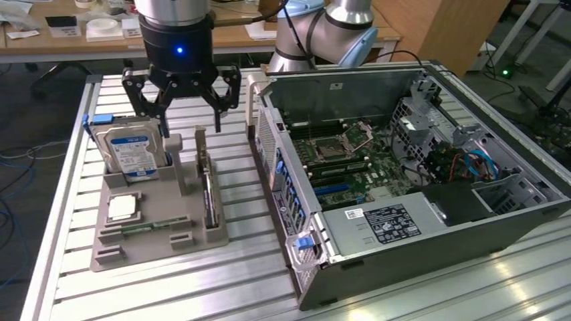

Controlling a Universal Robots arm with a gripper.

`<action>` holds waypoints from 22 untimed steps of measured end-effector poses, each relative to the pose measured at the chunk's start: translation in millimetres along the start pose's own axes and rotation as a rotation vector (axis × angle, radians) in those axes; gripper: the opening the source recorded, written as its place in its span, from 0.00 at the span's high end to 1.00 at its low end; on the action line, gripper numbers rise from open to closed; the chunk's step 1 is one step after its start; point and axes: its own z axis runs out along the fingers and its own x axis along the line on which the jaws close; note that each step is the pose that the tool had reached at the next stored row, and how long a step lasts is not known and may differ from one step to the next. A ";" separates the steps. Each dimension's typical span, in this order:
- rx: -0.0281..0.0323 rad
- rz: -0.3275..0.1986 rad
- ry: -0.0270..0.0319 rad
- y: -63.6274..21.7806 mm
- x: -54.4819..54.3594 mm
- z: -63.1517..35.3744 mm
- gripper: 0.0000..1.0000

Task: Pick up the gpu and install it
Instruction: 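Pick up the gpu and move the gpu toward the slot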

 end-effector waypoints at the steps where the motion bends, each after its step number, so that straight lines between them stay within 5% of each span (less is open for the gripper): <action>1: 0.0007 -0.013 0.0011 0.0 -0.1 1.5 0.22; 14: 0.0018 -0.029 0.0037 -1.7 -0.8 24.7 0.22; 22: 0.0022 0.031 0.0021 -2.0 -0.8 35.3 0.22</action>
